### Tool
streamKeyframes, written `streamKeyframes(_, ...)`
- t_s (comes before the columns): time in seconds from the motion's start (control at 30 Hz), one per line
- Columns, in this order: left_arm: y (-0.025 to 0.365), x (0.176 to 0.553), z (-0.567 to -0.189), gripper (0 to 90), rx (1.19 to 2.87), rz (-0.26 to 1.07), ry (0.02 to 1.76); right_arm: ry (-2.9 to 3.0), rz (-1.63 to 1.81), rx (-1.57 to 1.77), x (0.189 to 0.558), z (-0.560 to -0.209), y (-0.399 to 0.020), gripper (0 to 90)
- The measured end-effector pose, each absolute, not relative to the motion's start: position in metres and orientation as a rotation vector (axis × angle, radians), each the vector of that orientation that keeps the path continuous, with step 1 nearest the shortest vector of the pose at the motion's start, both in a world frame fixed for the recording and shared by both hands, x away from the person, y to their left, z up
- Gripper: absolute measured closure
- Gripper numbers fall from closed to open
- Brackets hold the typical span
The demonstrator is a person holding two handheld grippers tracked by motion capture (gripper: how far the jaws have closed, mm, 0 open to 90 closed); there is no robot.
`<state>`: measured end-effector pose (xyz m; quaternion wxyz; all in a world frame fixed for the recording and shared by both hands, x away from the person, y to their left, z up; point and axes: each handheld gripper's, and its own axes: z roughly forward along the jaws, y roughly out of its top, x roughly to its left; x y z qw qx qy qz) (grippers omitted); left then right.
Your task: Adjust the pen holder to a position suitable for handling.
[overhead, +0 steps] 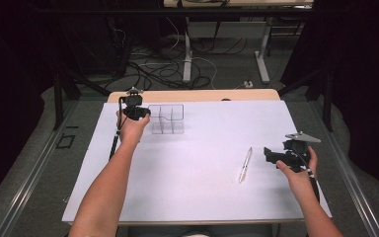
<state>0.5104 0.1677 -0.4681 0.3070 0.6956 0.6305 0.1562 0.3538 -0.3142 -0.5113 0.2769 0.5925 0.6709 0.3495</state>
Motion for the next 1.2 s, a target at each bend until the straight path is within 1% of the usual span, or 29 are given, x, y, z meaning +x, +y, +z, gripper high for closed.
streamKeyframes(0.5,0.161,0.507,-0.466,86.9,1.836,0.41,1.708,1.815,0.938,1.583,0.355,-0.512,-0.313,0.0)
streamKeyframes(0.93,0.134,0.498,-0.463,87.3,1.834,0.396,1.731,1.814,0.944,1.594,0.355,-0.512,-0.312,0.0)
streamKeyframes(1.2,0.124,0.491,-0.462,87.2,1.834,0.375,1.757,1.816,0.945,1.588,0.355,-0.512,-0.313,0.0)
